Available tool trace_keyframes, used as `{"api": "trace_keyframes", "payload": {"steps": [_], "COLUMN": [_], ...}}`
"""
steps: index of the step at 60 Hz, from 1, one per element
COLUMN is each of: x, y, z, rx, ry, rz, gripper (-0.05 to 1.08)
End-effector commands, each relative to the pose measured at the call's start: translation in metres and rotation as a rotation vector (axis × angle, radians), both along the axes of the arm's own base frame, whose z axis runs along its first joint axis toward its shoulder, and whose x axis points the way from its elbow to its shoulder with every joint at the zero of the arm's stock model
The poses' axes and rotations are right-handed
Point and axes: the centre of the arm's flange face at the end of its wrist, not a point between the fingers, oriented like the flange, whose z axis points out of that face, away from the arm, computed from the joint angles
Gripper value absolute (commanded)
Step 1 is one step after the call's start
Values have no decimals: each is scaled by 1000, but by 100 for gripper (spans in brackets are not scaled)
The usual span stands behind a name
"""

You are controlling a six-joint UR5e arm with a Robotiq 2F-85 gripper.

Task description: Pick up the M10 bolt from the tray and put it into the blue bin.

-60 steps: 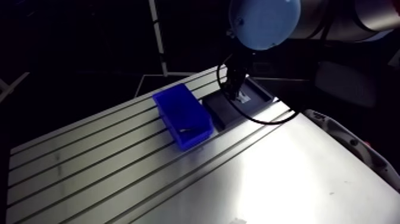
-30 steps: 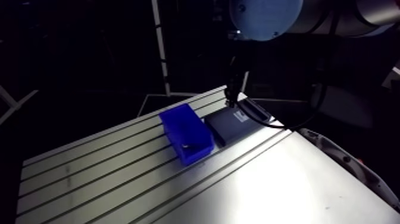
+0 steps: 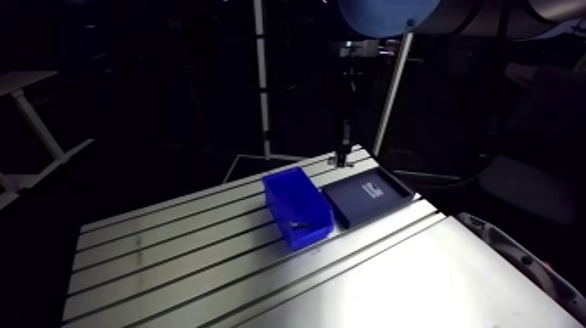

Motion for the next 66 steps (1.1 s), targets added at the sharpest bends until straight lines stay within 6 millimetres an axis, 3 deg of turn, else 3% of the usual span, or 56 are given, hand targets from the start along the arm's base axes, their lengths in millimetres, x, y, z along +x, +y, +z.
{"api": "trace_keyframes", "payload": {"steps": [1,15,29,49,66], "x": [-3,-7,-14,-34,-45], "y": [-35,-62,-68,-64,-67], "z": [10,11,3,-26,-65], "rx": [-7,-8,2,14,-4], "ry": [8,10,27,48,16], "rz": [220,366,392,405,409], "gripper": [106,106,106,106,106]}}
